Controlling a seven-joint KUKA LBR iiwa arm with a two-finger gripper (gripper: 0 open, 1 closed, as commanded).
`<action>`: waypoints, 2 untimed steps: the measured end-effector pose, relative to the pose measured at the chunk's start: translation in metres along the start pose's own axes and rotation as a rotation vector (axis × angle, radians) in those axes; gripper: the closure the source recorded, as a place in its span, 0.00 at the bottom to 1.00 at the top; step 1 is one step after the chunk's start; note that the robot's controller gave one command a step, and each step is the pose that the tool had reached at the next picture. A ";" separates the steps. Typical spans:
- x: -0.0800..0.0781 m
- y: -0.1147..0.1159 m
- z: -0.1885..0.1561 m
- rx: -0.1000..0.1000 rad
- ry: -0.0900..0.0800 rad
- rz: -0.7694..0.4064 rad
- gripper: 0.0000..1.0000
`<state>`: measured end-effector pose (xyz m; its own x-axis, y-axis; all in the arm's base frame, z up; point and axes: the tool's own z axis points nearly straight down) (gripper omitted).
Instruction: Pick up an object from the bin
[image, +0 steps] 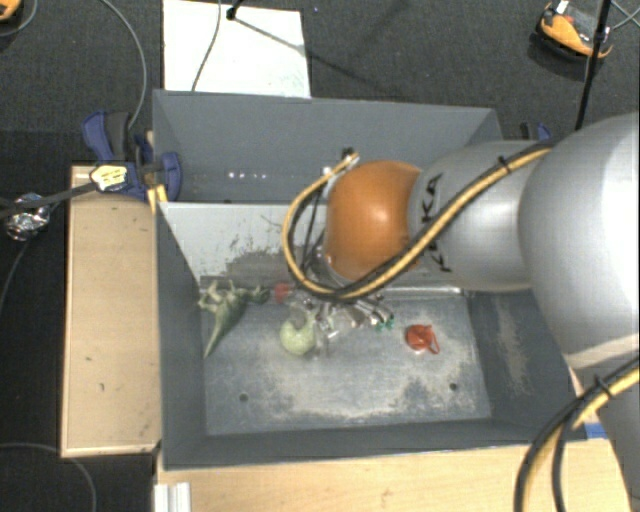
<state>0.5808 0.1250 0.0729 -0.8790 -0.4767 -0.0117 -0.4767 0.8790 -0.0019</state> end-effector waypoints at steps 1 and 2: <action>-0.004 -0.002 0.000 0.000 -0.003 -0.016 1.00; -0.009 0.000 -0.006 0.001 -0.004 -0.046 1.00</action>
Offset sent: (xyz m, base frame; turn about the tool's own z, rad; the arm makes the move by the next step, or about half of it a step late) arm 0.0094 0.0072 0.0091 -0.0623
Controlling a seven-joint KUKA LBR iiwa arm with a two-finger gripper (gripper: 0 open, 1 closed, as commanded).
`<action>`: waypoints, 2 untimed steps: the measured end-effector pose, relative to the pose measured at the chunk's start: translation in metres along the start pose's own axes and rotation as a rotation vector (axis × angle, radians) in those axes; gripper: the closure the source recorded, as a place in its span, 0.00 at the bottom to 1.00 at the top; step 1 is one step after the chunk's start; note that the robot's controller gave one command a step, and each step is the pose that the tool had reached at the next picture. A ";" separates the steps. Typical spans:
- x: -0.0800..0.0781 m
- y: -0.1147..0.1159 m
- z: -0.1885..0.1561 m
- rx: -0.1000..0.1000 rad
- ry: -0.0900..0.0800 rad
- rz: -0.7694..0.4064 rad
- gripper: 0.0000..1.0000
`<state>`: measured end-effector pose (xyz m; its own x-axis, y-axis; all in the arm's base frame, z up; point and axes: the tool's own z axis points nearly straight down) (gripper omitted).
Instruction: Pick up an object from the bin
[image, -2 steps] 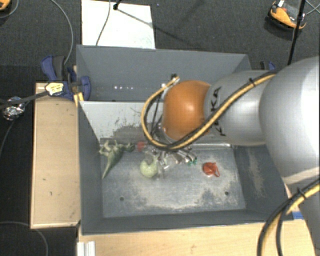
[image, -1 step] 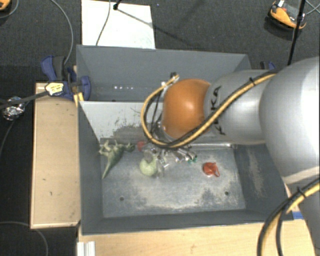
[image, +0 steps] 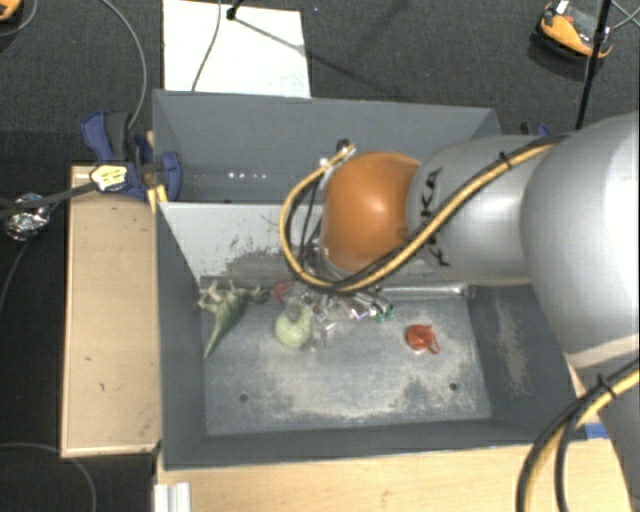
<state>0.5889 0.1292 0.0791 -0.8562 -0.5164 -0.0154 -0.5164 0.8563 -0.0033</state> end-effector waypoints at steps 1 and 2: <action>-0.008 0.003 -0.079 -0.001 -0.002 0.001 1.00; -0.008 0.003 -0.079 -0.002 -0.002 0.005 1.00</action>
Offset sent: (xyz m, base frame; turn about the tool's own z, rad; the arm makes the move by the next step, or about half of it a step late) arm 0.0000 0.0000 0.0000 0.0000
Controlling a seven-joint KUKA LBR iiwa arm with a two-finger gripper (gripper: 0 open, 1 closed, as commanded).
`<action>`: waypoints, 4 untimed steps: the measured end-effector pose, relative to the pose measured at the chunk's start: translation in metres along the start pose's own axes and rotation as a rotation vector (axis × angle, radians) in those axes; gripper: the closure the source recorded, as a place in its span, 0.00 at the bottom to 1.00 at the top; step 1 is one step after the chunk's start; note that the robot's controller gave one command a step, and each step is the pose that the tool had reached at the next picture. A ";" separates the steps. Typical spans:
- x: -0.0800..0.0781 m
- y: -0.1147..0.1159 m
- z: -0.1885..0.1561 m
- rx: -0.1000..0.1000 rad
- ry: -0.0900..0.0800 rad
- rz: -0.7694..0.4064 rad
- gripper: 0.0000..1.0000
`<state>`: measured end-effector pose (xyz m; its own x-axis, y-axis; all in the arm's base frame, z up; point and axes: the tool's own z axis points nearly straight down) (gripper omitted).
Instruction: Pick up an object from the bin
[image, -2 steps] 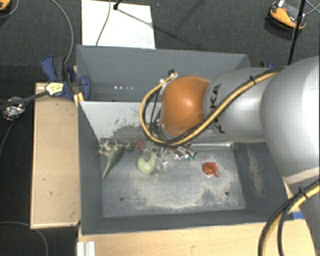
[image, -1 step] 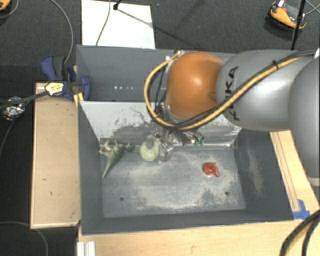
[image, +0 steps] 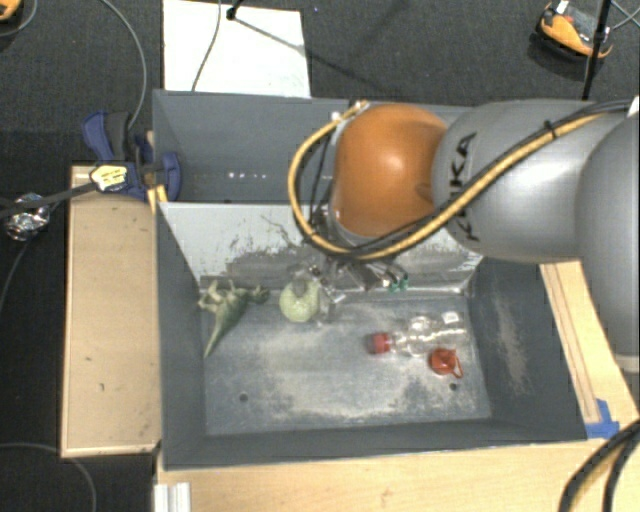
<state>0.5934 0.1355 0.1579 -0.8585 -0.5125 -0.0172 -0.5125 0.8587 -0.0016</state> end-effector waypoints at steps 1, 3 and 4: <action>0.000 0.000 0.000 0.000 0.000 0.003 1.00; 0.000 0.000 0.000 0.000 0.001 0.006 1.00; 0.000 0.000 0.000 0.000 0.001 0.007 1.00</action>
Offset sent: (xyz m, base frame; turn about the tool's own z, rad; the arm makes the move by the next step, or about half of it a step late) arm 0.0000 0.0000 0.0000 0.0000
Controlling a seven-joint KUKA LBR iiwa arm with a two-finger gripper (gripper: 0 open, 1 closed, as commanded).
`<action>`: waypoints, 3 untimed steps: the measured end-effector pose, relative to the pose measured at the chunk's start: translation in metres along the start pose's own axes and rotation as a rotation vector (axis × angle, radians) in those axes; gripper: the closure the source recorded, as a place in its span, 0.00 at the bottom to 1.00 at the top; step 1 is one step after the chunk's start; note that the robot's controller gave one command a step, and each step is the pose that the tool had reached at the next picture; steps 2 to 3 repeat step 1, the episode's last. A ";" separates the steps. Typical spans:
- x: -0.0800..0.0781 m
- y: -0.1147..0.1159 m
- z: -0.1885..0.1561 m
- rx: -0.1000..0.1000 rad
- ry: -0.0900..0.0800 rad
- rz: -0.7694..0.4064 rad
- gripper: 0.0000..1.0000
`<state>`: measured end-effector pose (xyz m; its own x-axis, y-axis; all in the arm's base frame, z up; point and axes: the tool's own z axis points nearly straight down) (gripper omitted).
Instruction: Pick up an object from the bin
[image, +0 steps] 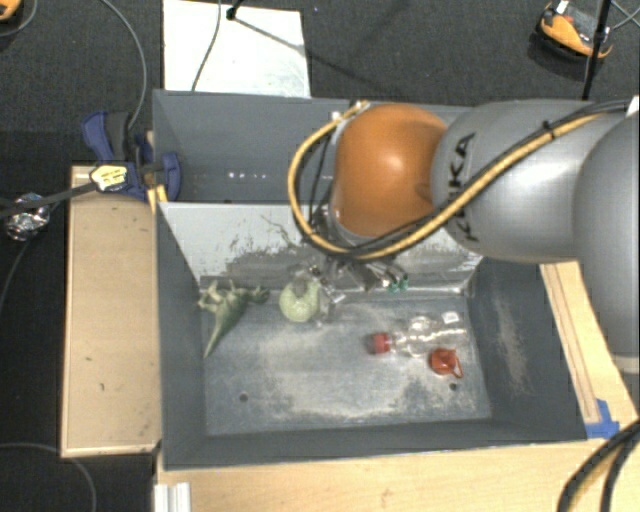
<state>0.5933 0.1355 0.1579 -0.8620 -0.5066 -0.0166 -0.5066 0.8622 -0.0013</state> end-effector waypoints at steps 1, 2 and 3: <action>-0.006 0.017 -0.148 0.001 -0.006 0.039 1.00; -0.006 0.017 -0.148 0.001 -0.006 0.039 1.00; -0.006 0.017 -0.148 0.001 -0.006 0.039 1.00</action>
Offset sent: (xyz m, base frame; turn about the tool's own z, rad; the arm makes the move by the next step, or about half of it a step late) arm 0.0000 0.0000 0.0000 0.0000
